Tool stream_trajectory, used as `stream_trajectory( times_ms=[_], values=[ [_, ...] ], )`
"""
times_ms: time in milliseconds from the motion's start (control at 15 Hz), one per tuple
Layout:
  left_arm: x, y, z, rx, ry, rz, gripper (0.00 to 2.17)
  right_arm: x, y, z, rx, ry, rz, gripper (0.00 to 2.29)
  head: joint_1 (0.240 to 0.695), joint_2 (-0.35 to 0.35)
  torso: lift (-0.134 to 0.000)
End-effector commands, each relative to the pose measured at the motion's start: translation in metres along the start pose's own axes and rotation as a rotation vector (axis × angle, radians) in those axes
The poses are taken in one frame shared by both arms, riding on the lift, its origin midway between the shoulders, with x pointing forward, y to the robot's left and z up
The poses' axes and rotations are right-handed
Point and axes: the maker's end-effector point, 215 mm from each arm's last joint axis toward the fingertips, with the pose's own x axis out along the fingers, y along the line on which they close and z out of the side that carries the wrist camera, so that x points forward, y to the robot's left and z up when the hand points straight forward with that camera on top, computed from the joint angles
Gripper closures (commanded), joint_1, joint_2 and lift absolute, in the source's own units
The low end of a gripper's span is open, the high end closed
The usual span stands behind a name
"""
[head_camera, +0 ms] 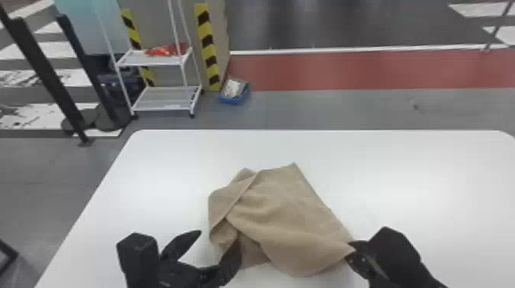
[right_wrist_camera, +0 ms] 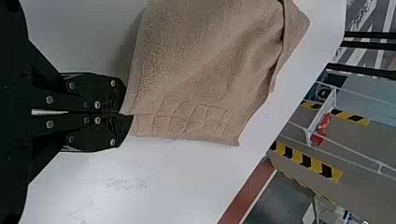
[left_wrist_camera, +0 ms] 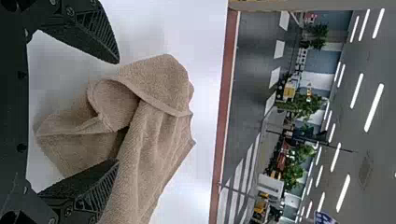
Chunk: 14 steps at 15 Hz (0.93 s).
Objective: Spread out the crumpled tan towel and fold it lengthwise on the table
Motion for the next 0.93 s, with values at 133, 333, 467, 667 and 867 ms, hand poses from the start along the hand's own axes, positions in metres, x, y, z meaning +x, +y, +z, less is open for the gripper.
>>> stream_trajectory(
  times_ms=[133,333,467,667,867],
  values=[
    [0.029,-0.002,-0.014,0.007,0.068,0.012,0.21,-0.002,0.005,-0.004,0.003,0.004,0.001,2.15,0.695,0.078,-0.124],
    [0.033,0.016,-0.009,0.025,0.061,0.073,0.26,-0.006,0.004,-0.005,0.001,0.004,-0.002,2.15,0.695,0.077,-0.124],
    [0.029,0.033,-0.002,0.027,0.047,0.122,0.26,-0.006,0.004,-0.005,0.004,0.003,-0.002,2.15,0.695,0.086,-0.124],
    [0.033,0.039,0.006,0.032,0.036,0.131,0.28,-0.005,0.005,-0.007,0.006,0.003,0.003,2.15,0.695,0.117,-0.124],
    [0.035,0.038,-0.031,0.041,0.184,0.104,1.44,-0.006,0.001,-0.007,0.007,0.003,-0.008,2.15,0.695,0.120,-0.124]
  ],
)
